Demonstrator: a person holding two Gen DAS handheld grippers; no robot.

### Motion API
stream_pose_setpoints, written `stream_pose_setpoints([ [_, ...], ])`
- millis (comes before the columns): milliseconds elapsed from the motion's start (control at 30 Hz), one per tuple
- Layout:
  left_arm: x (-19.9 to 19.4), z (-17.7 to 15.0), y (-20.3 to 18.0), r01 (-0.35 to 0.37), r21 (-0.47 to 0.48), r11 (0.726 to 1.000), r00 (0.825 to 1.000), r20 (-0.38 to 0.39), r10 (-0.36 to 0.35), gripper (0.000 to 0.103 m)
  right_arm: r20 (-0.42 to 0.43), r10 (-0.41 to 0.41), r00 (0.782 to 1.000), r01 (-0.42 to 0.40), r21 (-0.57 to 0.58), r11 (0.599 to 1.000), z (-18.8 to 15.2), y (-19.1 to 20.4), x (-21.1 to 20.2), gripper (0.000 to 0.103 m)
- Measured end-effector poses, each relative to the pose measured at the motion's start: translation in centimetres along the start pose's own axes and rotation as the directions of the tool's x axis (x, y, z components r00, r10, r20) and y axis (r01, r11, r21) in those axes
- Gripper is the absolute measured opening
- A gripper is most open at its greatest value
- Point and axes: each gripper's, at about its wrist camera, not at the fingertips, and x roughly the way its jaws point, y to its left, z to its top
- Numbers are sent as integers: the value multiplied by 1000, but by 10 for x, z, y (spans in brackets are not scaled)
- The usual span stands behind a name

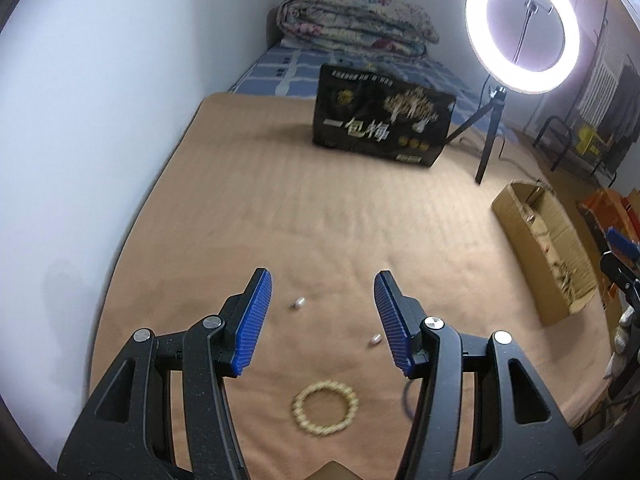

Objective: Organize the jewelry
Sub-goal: 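Withdraw both open tools from the box back over the blanket, then move the left tool to the yellow bead bracelet while the right tool approaches the blue bangle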

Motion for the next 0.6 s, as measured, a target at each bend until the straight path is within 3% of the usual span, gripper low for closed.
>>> stream_pose_setpoints([
  [400, 29, -79, 23, 36, -27, 999, 987, -158, -40, 55, -176, 114, 978, -137, -120, 983, -54, 53, 34, 103],
  [600, 45, -106, 35, 37, -89, 995, 976, -210, -55, 55, -215, 167, 962, -207, -182, 961, -78, 87, 43, 103],
])
